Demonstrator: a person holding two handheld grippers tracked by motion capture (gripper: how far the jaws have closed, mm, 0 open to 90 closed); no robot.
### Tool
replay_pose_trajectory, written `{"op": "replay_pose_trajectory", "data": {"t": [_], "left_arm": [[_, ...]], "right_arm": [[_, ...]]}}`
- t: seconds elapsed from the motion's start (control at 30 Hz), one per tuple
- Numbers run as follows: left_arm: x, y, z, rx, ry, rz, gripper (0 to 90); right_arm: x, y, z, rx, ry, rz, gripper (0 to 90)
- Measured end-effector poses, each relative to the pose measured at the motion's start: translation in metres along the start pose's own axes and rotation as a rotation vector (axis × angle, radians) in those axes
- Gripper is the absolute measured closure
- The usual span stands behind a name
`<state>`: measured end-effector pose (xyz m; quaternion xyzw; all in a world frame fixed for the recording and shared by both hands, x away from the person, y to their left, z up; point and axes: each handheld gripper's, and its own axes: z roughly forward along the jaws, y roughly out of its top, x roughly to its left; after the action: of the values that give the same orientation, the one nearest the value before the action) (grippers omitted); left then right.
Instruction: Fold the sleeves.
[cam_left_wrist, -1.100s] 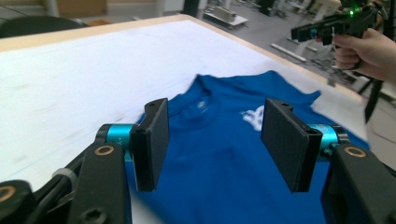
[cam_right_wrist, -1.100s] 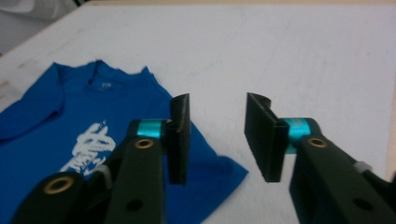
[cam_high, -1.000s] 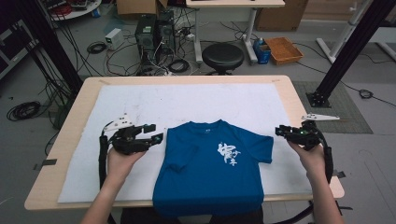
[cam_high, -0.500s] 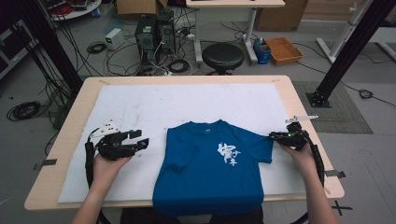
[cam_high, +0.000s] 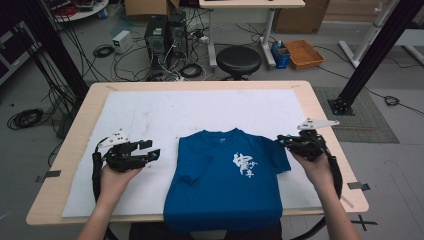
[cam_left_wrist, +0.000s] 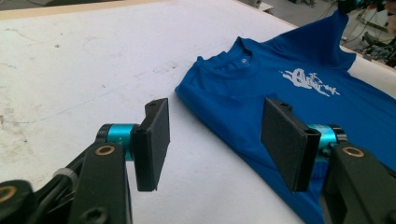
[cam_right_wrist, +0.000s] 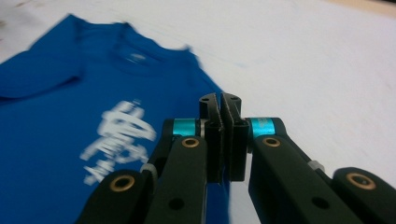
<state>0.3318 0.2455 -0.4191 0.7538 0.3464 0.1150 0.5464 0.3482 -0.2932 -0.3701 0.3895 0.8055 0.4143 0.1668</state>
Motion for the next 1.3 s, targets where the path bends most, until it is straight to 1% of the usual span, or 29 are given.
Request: {"op": "replay_pose_trajectory", "data": {"t": [0.03,0.1,0.13,0.17,0.2,0.23,0.27,0.3,0.33,0.4,0.43,0.47,0.5,0.6,0.63,0.7,0.73,0.77,0.83,0.87,0.97,1.0,1.03,1.13,1.17,1.2,1.23,1.27,1.3], "left_arm": [[0.000,0.000,0.000,0.002,-0.002,-0.002,42.7],[0.000,0.000,0.000,0.006,-0.001,-0.001,42.6],[0.000,-0.001,0.001,0.007,0.003,-0.001,42.6],[0.000,-0.001,0.001,0.008,0.001,0.000,42.6],[0.000,-0.002,0.001,0.010,0.000,-0.007,42.6],[0.001,-0.002,0.001,0.012,0.002,-0.008,42.6],[0.001,-0.003,0.002,0.014,0.000,-0.011,42.6],[0.001,-0.003,0.002,0.018,0.001,-0.010,42.5],[0.000,-0.004,0.003,0.021,-0.001,-0.010,42.5],[0.000,-0.004,0.003,0.019,-0.001,-0.004,42.5],[-0.001,-0.004,0.003,0.020,-0.003,-0.006,42.5],[-0.001,-0.004,0.003,0.020,-0.003,-0.006,42.5],[0.000,-0.004,0.004,0.022,-0.002,-0.004,42.5],[0.000,-0.004,0.005,0.028,-0.002,-0.006,42.5],[0.000,-0.005,0.006,0.032,-0.003,-0.009,42.5],[-0.001,-0.005,0.007,0.034,0.000,-0.005,42.4],[-0.001,-0.005,0.007,0.035,-0.003,-0.007,42.4],[-0.001,-0.005,0.007,0.035,-0.003,-0.004,42.4],[-0.003,-0.005,0.008,0.039,-0.002,-0.001,42.4],[-0.003,-0.005,0.008,0.039,-0.002,-0.001,42.4],[-0.004,-0.005,0.009,0.039,0.000,-0.001,42.3],[-0.004,-0.005,0.009,0.040,0.000,-0.001,42.3],[-0.004,-0.005,0.009,0.042,0.000,0.001,42.3],[-0.004,-0.006,0.009,0.046,0.001,0.000,42.3],[-0.004,-0.006,0.009,0.048,-0.001,0.001,42.4],[-0.004,-0.006,0.010,0.048,0.000,-0.001,42.3],[-0.004,-0.006,0.010,0.050,0.002,-0.001,42.3],[-0.004,-0.006,0.010,0.050,0.002,-0.001,42.2],[-0.003,-0.006,0.011,0.057,0.002,0.000,42.3]], "right_arm": [[0.011,0.007,0.003,0.008,0.009,-0.015,88.6],[0.033,0.018,0.012,0.022,0.003,-0.072,88.5],[0.033,0.018,0.012,0.022,0.003,-0.072,88.5],[0.043,0.023,0.017,0.031,-0.007,-0.098,88.4],[0.054,0.028,0.025,0.044,0.004,-0.116,88.5],[0.068,0.033,0.040,0.066,0.022,-0.131,87.7],[0.070,0.034,0.043,0.074,0.028,-0.137,87.0],[0.076,0.035,0.052,0.089,0.027,-0.156,84.3],[0.079,0.035,0.057,0.088,0.029,-0.160,80.7],[0.080,0.034,0.059,0.078,0.042,-0.149,77.3],[0.078,0.033,0.057,0.067,0.038,-0.141,74.1],[0.078,0.033,0.057,0.067,0.038,-0.141,74.1],[0.072,0.027,0.050,0.049,0.046,-0.110,72.1],[0.068,0.021,0.043,0.050,0.058,-0.092,72.1],[0.067,0.009,0.035,0.064,0.059,-0.098,71.9],[0.068,-0.002,0.032,0.082,0.058,-0.103,70.1],[0.068,-0.002,0.032,0.082,0.058,-0.103,70.1],[0.071,-0.012,0.032,0.101,0.067,-0.106,68.7],[0.075,-0.019,0.034,0.120,0.062,-0.134,68.7],[0.075,-0.019,0.034,0.120,0.062,-0.134,68.7],[0.086,-0.026,0.046,0.158,0.068,-0.193,68.4],[0.086,-0.026,0.046,0.158,0.068,-0.193,68.4],[0.089,-0.027,0.048,0.176,0.063,-0.204,72.2],[0.092,-0.029,0.053,0.222,0.030,-0.245,89.6],[0.093,-0.030,0.053,0.226,0.030,-0.251,90.0],[0.093,-0.031,0.052,0.229,0.037,-0.251,90.0],[0.095,-0.032,0.048,0.224,0.062,-0.262,90.0],[0.095,-0.032,0.048,0.224,0.062,-0.262,90.0],[0.098,-0.032,0.044,0.223,0.100,-0.281,90.0]]}}
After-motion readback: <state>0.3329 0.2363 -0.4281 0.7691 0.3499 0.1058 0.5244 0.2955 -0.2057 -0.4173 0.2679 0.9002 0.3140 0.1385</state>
